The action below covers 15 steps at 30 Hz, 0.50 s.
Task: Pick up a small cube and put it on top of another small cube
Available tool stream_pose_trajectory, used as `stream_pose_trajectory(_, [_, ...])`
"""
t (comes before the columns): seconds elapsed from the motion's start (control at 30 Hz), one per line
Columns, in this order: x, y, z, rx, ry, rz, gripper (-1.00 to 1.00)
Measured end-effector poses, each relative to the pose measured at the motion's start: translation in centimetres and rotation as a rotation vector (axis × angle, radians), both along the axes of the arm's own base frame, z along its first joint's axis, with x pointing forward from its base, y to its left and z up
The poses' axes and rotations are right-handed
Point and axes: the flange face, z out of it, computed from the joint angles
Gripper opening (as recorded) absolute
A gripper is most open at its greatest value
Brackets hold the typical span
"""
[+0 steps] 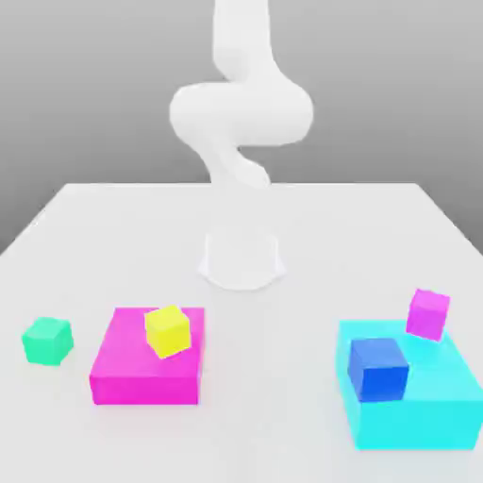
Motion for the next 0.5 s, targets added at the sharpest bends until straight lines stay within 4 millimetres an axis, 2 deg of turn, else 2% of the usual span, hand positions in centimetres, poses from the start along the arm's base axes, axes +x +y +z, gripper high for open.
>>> stream_pose_trajectory(0.1, [2.9, -5.1, -6.6, 0.001, 0.101, -0.017, 0.00])
stream_pose_trajectory(0.23, [4.3, -11.4, -15.5, 0.009, 0.227, -0.044, 0.00])
stream_pose_trajectory(0.37, [3.0, -17.2, -24.5, 0.021, 0.351, -0.074, 0.00])
stream_pose_trajectory(0.5, [-0.6, -22.0, -33.1, 0.036, 0.476, -0.106, 0.00])
